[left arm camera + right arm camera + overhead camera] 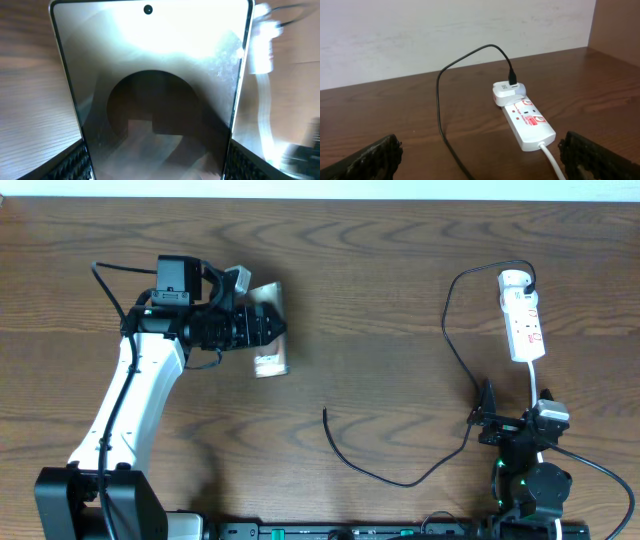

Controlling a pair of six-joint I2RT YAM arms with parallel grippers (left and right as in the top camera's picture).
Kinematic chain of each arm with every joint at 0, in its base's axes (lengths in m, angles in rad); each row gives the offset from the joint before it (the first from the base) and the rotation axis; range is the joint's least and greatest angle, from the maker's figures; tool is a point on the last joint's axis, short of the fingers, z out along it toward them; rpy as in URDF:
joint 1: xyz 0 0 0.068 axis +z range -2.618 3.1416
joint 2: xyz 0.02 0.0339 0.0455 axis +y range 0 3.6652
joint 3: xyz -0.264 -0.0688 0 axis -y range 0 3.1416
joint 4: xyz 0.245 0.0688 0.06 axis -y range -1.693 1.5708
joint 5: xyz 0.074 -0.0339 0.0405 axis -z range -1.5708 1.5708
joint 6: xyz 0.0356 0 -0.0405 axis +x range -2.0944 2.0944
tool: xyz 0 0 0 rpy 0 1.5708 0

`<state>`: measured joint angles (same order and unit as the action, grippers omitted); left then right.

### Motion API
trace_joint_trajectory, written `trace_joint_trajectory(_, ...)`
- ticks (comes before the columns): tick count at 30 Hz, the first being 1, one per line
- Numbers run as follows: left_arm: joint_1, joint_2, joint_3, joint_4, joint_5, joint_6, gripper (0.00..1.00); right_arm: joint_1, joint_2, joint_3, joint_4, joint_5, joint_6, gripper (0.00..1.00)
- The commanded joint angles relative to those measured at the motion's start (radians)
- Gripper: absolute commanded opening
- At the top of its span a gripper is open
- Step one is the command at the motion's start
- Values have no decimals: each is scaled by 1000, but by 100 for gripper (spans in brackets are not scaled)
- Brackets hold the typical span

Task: Plug charger to phone and switch on socket
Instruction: 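Lift the phone with the left gripper and raise it upright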

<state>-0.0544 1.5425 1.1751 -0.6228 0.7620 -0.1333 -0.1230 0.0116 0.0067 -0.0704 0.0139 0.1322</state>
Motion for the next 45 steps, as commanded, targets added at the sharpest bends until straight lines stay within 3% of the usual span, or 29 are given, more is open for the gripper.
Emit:
trace_joint_trajectory(1,10,-23,35,94,358,-231,7,-1,-6,-1,-4,-5,-10,99)
trace_joint_trajectory(4,19,-23,35,204,454,-453,7,-1,-6,-2,-4,-5,-11,99)
trace_joint_trajectory(11,19,-23,35,349,457,-878,7,-1,-6,-1,-4,-5,-10,99)
trace_joint_trajectory(15,19,-23,35,375,457,-1156,7,-1,-6,-2,-4,-5,-10,99)
trace_joint_trajectory(24,19,-23,35,375,458,-1647,7,-1,-6,-2,-4,-5,-10,99)
trace_joint_trajectory(30,19,-23,35,375,458,-1831,6,-1,-6,-1,-4,-5,-10,99)
trace_joint_trajectory(34,19,-23,35,375,459,-1886,7,-1,-6,-2,-5,-5,-10,99)
trace_joint_trajectory(45,19,-23,35,390,457,-1852,7,-1,-6,-1,-4,-5,-10,99)
